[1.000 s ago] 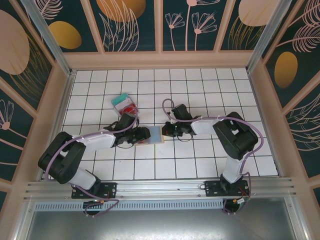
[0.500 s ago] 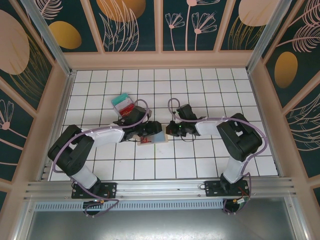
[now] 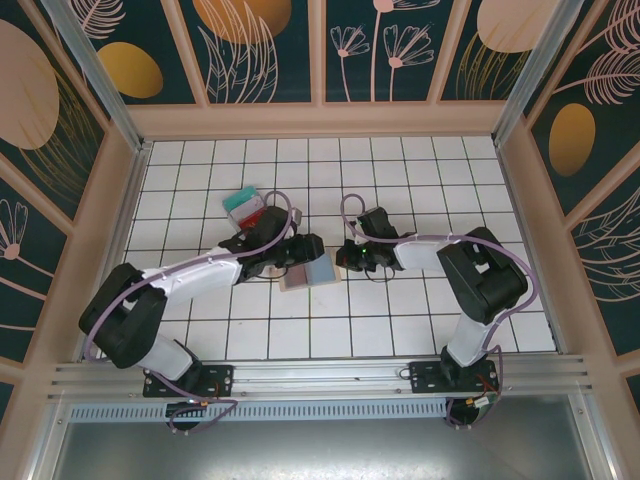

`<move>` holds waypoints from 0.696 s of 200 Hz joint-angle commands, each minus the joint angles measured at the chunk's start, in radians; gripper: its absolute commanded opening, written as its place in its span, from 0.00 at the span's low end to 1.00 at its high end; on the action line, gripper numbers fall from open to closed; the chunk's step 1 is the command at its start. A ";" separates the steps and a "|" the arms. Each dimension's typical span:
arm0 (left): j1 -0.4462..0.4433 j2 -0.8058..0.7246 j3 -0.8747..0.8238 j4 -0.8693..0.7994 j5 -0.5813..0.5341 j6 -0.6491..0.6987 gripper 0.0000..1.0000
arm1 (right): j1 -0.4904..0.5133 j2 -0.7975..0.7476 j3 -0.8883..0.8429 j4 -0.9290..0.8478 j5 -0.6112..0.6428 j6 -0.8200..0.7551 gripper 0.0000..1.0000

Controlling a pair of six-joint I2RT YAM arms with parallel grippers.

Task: Take the credit cards out of the card holder

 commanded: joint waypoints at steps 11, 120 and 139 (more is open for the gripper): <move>0.012 -0.026 -0.012 -0.184 -0.159 0.040 0.48 | 0.005 -0.005 -0.003 -0.015 -0.009 0.007 0.00; 0.028 0.026 -0.093 -0.185 -0.179 0.022 0.47 | 0.027 0.006 -0.018 -0.006 -0.004 0.016 0.00; 0.028 0.044 -0.087 -0.192 -0.179 0.022 0.47 | 0.029 0.006 -0.019 -0.005 -0.004 0.017 0.00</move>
